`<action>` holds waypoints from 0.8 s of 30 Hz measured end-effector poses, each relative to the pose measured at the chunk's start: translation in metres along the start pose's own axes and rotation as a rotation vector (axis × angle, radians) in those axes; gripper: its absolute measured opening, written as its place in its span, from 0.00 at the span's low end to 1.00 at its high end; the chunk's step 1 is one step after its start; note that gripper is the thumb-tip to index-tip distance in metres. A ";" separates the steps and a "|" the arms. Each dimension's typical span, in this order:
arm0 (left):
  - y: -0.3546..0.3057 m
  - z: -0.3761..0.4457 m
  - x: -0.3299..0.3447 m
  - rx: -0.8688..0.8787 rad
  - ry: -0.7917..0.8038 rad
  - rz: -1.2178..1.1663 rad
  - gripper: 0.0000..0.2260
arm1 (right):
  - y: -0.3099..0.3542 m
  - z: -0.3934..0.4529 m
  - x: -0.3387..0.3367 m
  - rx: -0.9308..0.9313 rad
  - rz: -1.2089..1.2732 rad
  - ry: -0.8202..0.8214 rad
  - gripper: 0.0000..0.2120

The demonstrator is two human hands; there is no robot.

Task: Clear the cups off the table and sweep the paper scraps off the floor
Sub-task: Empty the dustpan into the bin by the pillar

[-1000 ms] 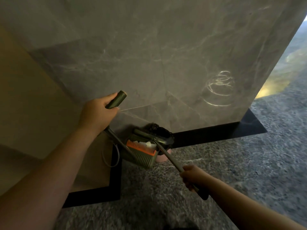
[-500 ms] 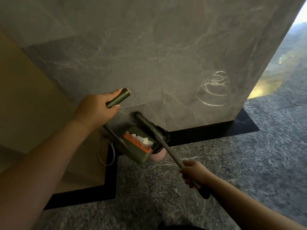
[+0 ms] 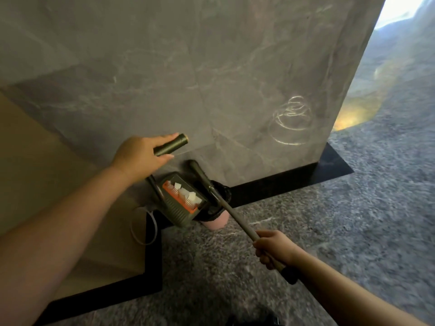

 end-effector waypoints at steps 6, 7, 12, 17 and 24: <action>0.010 0.011 0.008 -0.119 0.195 -0.214 0.23 | -0.007 0.004 -0.001 0.012 0.037 -0.021 0.08; 0.006 0.010 0.012 -0.116 0.223 -0.224 0.23 | -0.007 0.004 -0.001 0.013 0.038 -0.022 0.07; -0.003 0.009 0.013 -0.091 0.151 -0.174 0.20 | -0.003 0.006 -0.003 0.008 0.035 -0.010 0.06; -0.003 0.008 0.013 -0.105 0.104 -0.138 0.19 | -0.005 0.007 -0.008 0.010 0.003 0.005 0.07; -0.032 -0.006 0.025 -0.165 0.052 -0.129 0.16 | 0.008 0.012 -0.063 0.022 -0.119 0.047 0.11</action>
Point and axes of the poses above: each hand's wrist, its own z-axis towards the middle knuckle, its own x-axis out of the palm, y = z × x, the point moved 9 cm from there along z, towards the middle knuckle, and after that the axes turned 1 degree about y, right-handed, at the moved point
